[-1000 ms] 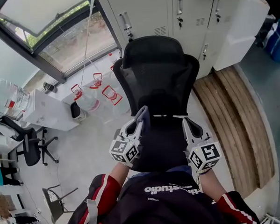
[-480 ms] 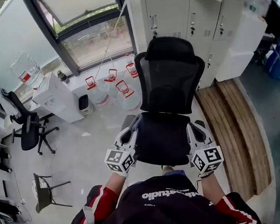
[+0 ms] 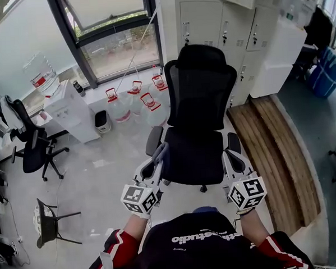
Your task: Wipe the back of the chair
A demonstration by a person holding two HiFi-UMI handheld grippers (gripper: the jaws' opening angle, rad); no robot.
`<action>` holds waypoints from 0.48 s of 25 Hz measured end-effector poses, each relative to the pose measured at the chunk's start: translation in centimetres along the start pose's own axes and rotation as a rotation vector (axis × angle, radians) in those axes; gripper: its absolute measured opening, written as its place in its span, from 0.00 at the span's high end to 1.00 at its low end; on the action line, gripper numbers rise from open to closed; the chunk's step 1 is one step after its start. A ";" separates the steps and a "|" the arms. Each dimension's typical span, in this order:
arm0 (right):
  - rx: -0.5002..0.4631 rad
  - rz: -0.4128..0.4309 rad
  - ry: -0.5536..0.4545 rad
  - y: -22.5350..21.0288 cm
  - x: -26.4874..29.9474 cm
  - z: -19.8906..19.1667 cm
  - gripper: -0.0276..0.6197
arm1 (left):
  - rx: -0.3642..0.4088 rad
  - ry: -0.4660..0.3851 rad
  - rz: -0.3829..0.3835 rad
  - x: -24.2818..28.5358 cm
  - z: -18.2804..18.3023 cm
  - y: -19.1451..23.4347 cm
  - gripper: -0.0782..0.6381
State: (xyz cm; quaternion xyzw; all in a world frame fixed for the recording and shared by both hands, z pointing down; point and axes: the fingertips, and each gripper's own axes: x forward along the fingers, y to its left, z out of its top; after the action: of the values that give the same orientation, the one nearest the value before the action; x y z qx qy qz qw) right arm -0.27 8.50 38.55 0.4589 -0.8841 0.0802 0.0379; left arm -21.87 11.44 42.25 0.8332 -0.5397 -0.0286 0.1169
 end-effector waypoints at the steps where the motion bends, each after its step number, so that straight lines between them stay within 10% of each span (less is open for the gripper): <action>1: 0.001 -0.001 -0.010 0.7 -0.8 0.3 0.94 | 0.001 0.000 -0.011 -0.8 0.0 -0.8 0.81; 12: 0.025 -0.050 0.003 4.8 -15.2 -3.5 0.94 | -0.030 -0.035 -0.111 -7.9 -1.6 -12.5 0.81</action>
State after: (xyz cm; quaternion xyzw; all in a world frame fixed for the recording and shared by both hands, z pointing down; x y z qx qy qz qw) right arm 4.57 24.10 39.37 0.4810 -0.8713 0.0911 0.0356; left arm -13.72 23.75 40.34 0.8594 -0.4942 -0.0577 0.1179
